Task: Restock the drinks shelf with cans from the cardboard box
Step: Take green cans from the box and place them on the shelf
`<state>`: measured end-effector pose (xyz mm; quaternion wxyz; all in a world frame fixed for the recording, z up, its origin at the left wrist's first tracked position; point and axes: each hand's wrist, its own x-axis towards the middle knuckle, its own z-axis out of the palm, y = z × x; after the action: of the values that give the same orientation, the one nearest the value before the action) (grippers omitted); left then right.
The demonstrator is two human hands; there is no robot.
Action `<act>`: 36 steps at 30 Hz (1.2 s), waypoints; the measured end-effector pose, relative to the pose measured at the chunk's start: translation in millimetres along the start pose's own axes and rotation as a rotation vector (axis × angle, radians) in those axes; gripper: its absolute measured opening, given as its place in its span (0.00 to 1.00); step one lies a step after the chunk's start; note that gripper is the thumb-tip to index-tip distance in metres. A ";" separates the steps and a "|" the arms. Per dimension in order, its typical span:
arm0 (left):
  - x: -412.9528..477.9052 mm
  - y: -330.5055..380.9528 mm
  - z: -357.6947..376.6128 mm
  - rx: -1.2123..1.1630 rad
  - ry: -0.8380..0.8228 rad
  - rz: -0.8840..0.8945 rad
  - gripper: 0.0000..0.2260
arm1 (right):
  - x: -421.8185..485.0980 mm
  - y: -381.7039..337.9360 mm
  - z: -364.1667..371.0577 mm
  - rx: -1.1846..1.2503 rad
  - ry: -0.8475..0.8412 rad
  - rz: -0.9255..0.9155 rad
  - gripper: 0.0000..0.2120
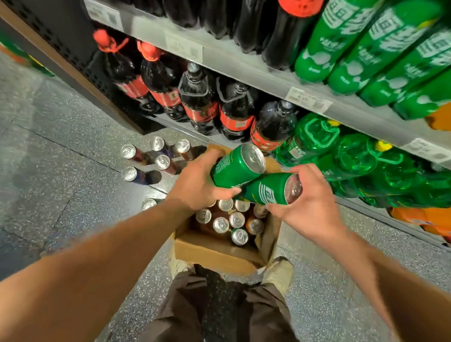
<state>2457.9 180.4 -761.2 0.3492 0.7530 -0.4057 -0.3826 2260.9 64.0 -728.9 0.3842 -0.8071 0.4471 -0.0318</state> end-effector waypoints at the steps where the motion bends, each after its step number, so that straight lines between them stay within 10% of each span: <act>1: -1.7 9.1 -2.7 -0.002 0.020 -0.005 0.25 | 1.1 -5.7 -7.7 0.016 -0.004 -0.001 0.27; 36: -69.0 303.8 -134.0 -0.300 0.065 0.415 0.22 | -85.7 -197.3 -230.8 0.705 0.607 0.010 0.24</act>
<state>2442.6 140.2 -424.8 0.5411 0.6052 -0.4788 -0.3343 2256.1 51.6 -413.7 0.4870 -0.5794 0.5052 -0.4145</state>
